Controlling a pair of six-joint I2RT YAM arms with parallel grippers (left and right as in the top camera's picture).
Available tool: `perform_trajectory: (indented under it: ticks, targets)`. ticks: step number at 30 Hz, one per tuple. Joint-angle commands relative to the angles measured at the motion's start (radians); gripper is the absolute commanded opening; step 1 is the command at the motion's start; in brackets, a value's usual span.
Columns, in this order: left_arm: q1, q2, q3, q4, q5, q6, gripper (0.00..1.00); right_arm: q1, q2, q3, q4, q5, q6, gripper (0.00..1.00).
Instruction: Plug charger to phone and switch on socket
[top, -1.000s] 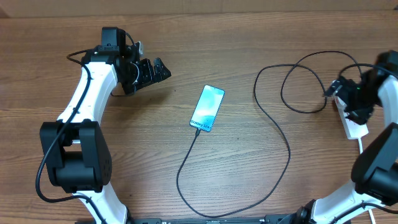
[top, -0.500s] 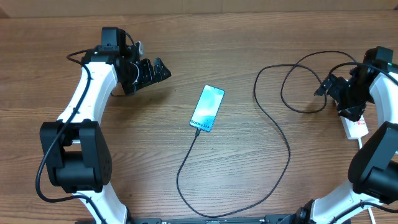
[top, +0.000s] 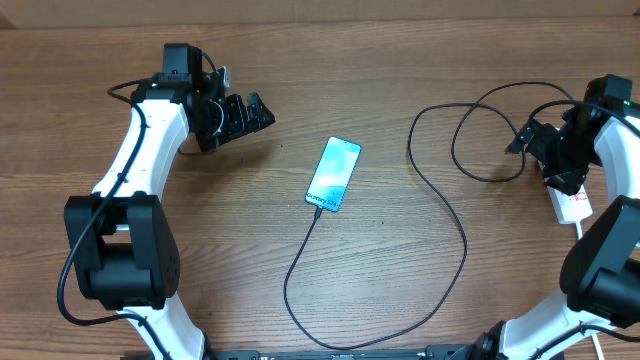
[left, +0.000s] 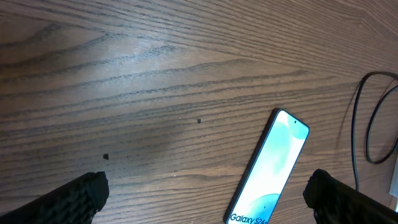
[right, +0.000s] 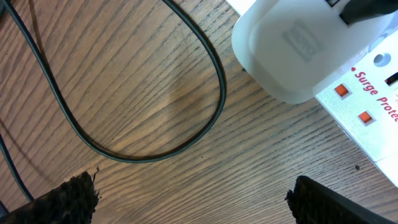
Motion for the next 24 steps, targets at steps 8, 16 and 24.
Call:
perform_trajectory:
  ticks: [8,16,24]
  targets:
    - [-0.006,-0.012,-0.002,-0.003,-0.026,-0.006,1.00,0.000,-0.023,0.007,0.001,0.002,-0.004,1.00]
    - [-0.016,-0.075,-0.002,-0.003,-0.090,-0.006,1.00,0.000,-0.023,0.007,0.001,0.002,-0.004,1.00]
    - [-0.013,-0.295,-0.002,-0.003,-0.090,-0.006,1.00,0.000,-0.023,0.007,0.001,0.002,-0.004,1.00]
